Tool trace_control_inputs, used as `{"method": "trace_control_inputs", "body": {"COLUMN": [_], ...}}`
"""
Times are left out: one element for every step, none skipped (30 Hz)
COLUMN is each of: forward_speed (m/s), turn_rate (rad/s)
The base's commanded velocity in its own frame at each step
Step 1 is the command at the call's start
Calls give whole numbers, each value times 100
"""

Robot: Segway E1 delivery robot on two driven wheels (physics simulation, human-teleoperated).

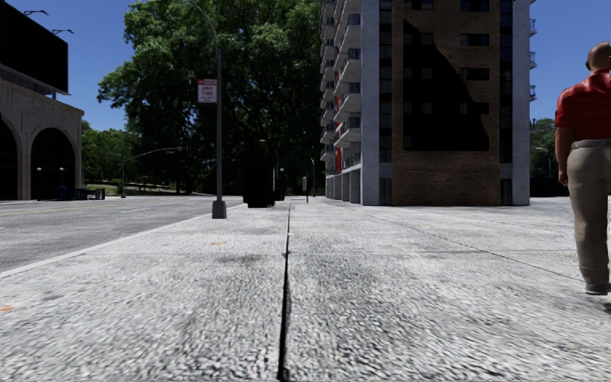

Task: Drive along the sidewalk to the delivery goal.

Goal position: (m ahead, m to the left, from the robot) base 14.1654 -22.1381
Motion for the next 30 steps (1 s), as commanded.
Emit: {"method": "trace_control_inputs", "body": {"forward_speed": [200,200,200,200,200,200,200,200,200,200,200,200,200,200,200,200,200,200,200,200,200,200,200,200,200,200,200,200,200,200], "turn_rate": [-40,-40,-40,-41,-41,-41,-41,-41,-41,-41,-41,-41,-41,-41,-41,-41,-41,-41,-41,-41,-41,-41,-41,-41,-41,-41,-41,-41,-41,-41]}}
